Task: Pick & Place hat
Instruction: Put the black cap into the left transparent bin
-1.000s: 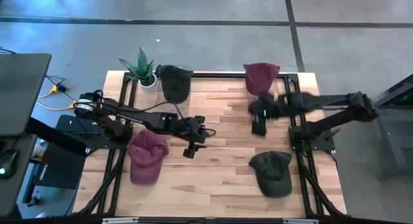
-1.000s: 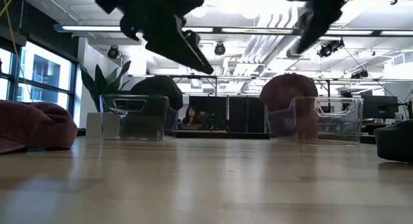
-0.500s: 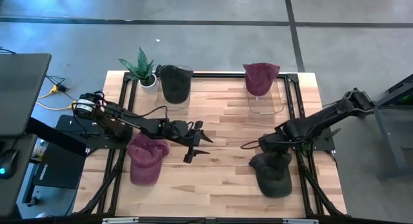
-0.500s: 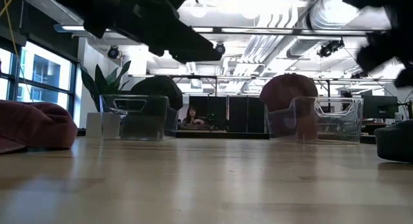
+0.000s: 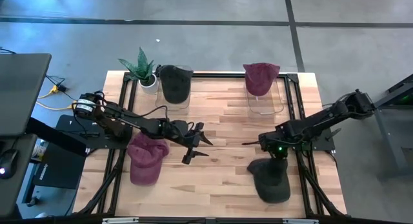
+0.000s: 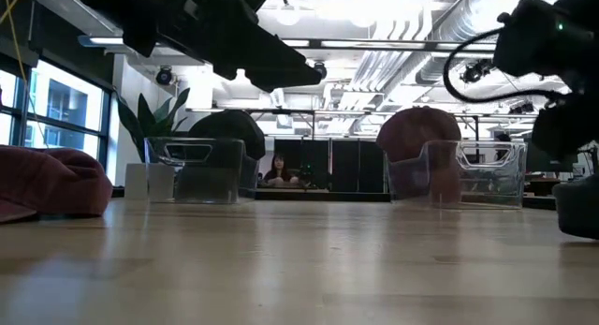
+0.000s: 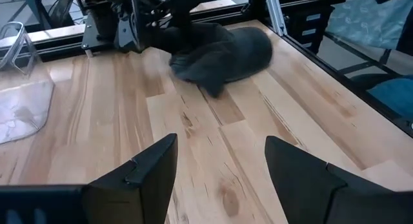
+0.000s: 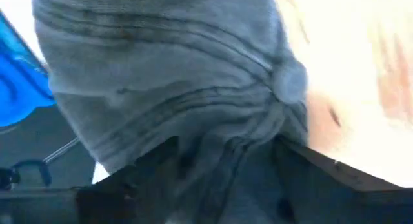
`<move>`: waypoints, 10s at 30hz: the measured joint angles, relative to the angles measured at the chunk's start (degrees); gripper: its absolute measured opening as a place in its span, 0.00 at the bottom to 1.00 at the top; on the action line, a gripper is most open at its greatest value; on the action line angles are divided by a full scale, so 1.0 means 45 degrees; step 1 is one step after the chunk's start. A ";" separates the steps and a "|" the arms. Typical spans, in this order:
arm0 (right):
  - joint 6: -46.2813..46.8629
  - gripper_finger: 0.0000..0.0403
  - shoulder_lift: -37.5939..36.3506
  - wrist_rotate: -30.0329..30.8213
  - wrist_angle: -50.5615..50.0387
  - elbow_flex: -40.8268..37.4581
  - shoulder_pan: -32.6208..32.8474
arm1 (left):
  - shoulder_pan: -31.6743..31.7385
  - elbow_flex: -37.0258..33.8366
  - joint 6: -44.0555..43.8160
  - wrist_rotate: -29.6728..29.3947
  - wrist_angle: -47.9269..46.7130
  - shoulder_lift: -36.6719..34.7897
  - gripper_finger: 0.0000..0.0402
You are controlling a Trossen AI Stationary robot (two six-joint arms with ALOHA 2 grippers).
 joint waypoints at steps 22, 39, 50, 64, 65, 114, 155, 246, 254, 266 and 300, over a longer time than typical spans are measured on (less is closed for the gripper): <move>-0.1118 0.02 -0.0092 0.2676 0.0874 0.3134 0.0563 | 0.0005 0.0000 -0.0005 -0.0330 0.0169 0.0005 0.56; 0.3453 0.47 -0.0092 0.3385 -0.1524 0.1510 0.1700 | 0.0005 0.0000 -0.1018 -0.0724 0.0276 0.0010 0.56; 0.3917 0.69 -0.0106 0.4248 0.1922 0.0145 0.2638 | 0.0005 0.0000 -0.1729 -0.0821 0.0285 0.0010 0.56; 0.3045 0.59 -0.0058 0.4445 0.5729 -0.0201 0.2733 | 0.0005 0.0000 -0.1722 -0.1476 0.0303 0.0010 0.56; 0.2793 0.58 -0.0058 0.4549 0.5712 -0.0201 0.2833 | 0.0005 0.0000 -0.1724 -0.1625 0.0300 0.0010 0.56; -0.4739 0.46 0.4198 0.5715 0.3963 0.2906 0.2864 | 0.0010 0.0015 -0.1729 -0.2062 0.0286 0.0010 0.56; -0.9943 0.01 -0.0057 0.9637 0.3076 0.5843 0.0860 | 0.0588 0.3450 -0.0942 0.3490 -0.1723 0.1697 0.54; -0.8862 0.03 0.4770 1.3912 2.4351 -0.2317 0.0848 | 0.2341 0.5652 -0.3047 -0.4619 -0.9880 -0.3460 0.56; -0.9673 0.05 0.4770 1.2883 2.3800 -0.1480 0.0831 | 0.2344 0.4886 -0.2821 -0.5132 -0.6577 -0.1860 0.56; -0.9545 0.05 0.4770 1.2680 2.3564 -0.1522 0.0820 | 0.2334 0.4859 -0.2102 -0.6285 -0.6851 -0.2176 0.56; -0.8773 0.10 0.4765 1.2637 2.2754 -0.1499 0.0811 | 0.2327 0.6386 -0.1398 -0.2932 -1.0141 -0.2302 0.06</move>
